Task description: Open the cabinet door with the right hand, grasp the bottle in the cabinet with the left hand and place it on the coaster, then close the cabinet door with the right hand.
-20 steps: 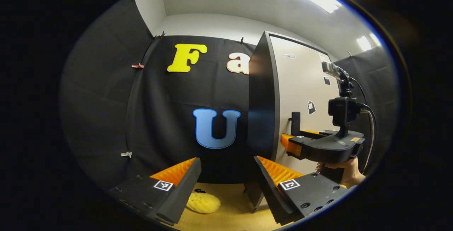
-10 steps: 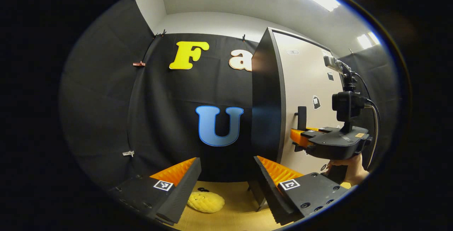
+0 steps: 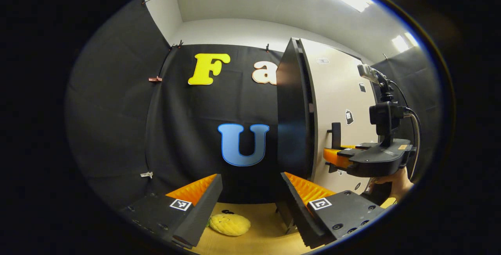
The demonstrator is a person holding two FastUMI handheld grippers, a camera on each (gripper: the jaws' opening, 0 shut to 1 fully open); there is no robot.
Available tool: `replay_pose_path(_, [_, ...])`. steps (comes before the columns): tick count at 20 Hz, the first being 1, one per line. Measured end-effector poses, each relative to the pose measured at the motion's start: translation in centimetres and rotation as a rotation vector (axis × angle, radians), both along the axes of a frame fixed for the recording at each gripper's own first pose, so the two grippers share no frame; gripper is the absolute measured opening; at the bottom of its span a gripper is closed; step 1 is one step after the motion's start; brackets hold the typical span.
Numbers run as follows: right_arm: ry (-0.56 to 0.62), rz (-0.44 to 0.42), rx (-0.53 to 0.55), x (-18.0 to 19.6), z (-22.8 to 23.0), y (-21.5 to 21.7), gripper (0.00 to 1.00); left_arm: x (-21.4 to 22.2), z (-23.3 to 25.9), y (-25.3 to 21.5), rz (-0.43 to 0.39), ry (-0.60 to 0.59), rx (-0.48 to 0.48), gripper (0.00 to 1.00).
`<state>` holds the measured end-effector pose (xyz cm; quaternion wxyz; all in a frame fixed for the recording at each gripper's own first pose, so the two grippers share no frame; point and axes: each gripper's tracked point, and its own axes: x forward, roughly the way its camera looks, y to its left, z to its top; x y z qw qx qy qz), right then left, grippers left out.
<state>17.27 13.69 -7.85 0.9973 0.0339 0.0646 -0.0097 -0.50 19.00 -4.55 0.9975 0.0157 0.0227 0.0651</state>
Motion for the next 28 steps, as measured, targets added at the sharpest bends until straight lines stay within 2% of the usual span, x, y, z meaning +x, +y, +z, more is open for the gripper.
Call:
replay_pose_path(5, [-0.004,0.051,0.005,-3.8,1.1,-0.3,0.25,-1.9,0.7,-3.4,-0.007,-0.015,0.048,0.93])
replay_pose_path(9, [0.002,0.083,0.034,-10.9,1.1,-3.7,0.24,-3.2,1.8,-7.1,-0.040,-0.035,0.074,0.93])
replay_pose_path(13, [0.006,0.084,0.051,-15.1,1.9,-6.3,0.25,-3.8,2.7,-10.8,-0.076,-0.062,0.038,0.93])
replay_pose_path(15, [0.006,0.071,0.052,-17.3,2.3,-7.7,0.25,-3.8,3.0,-13.1,-0.105,-0.067,0.023,0.93])
replay_pose_path(18, [-0.004,0.043,0.039,-18.6,2.9,-9.1,0.24,-3.5,3.3,-16.3,-0.154,-0.075,0.005,0.93])
replay_pose_path(22, [-0.013,-0.041,0.020,-22.2,3.6,-14.0,0.24,-2.3,3.3,-20.7,-0.230,-0.081,0.000,0.93])
replay_pose_path(23, [-0.016,-0.062,0.002,-23.0,3.7,-15.3,0.18,-2.0,3.4,-21.9,-0.248,-0.083,0.006,0.93])
replay_pose_path(25, [-0.011,-0.092,-0.040,-24.6,3.7,-17.4,0.18,-1.3,3.3,-24.3,-0.289,-0.087,-0.003,0.93])
replay_pose_path(26, [-0.011,-0.103,-0.060,-25.6,3.8,-18.4,0.23,-0.7,3.2,-25.4,-0.312,-0.085,-0.015,0.93])
replay_pose_path(28, [-0.016,-0.129,-0.091,-27.0,4.0,-20.4,0.22,0.0,3.0,-27.4,-0.340,-0.073,-0.033,0.93])
